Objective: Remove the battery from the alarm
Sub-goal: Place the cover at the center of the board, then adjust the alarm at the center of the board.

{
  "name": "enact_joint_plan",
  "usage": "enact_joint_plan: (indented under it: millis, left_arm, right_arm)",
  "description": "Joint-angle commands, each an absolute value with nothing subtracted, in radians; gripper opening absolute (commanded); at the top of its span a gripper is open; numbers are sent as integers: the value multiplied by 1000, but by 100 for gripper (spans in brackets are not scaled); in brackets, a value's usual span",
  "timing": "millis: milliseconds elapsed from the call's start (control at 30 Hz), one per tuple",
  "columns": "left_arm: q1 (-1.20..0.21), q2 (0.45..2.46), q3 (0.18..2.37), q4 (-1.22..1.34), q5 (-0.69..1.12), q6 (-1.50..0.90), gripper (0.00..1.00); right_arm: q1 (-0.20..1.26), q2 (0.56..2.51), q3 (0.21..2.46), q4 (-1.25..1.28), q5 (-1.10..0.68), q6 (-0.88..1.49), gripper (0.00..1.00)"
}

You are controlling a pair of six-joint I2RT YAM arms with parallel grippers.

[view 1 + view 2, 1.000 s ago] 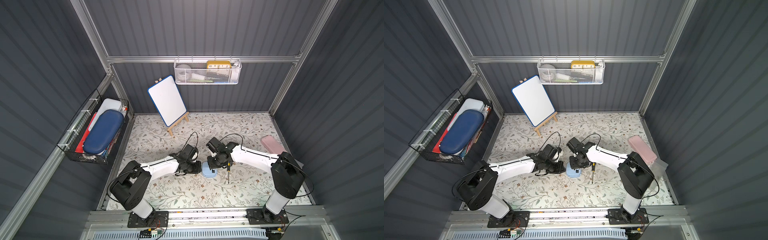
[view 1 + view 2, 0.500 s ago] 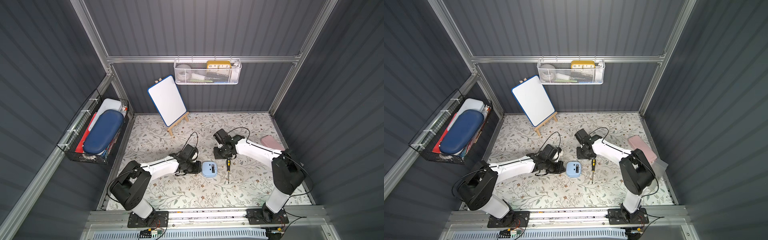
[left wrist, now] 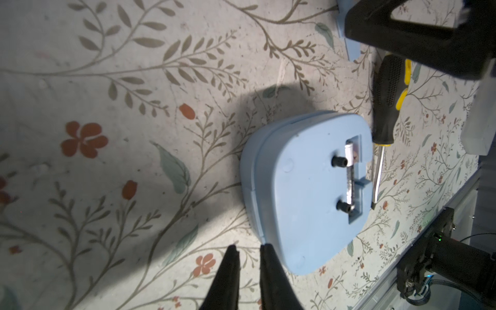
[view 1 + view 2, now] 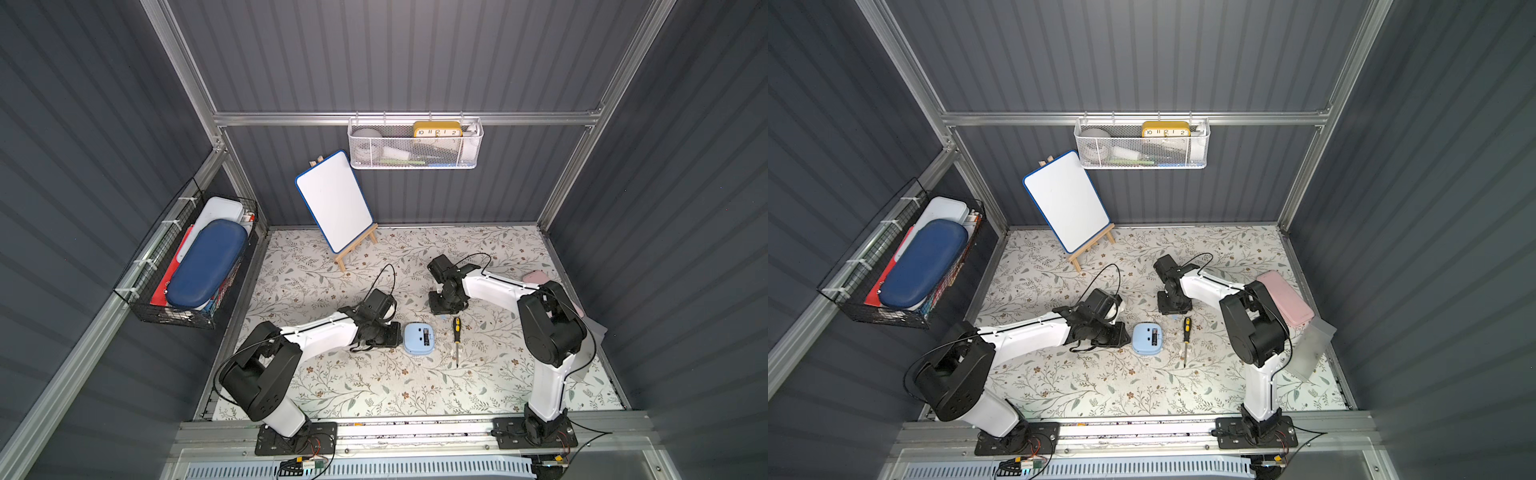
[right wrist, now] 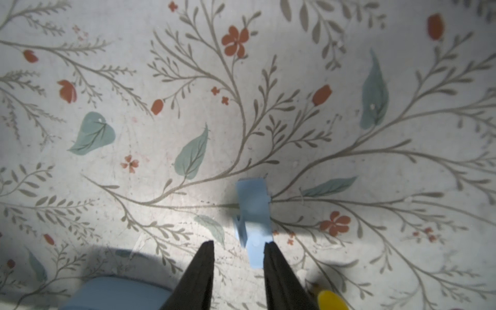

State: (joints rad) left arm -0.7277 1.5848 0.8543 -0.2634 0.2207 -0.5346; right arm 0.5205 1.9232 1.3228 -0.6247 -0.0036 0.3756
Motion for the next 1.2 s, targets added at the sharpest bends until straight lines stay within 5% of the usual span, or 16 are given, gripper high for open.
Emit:
enact_joint_plan:
  millis: [0,100,133,633,1167]
  left_arm:
    - [-731,1501,858,-308,171,-523,22]
    - [-753,1469,802,-293,267,-548,1]
    - [-772,1459,776,-278,292,-574,0]
    - [-866,1599,689,72,395,-826,0]
    - [-884,1672,775,-75,187,-916,0]
  right_arm:
    - [516,1839,1309,-600,-11,372,34]
    - [516,1871,1357,-612,-81,348,4]
    - [519,1897,1382,-623,-110,341,0]
    - [572,1985,1375,-651,-290,321,0]
    - [636,1884,1214,-672,-207,372,0]
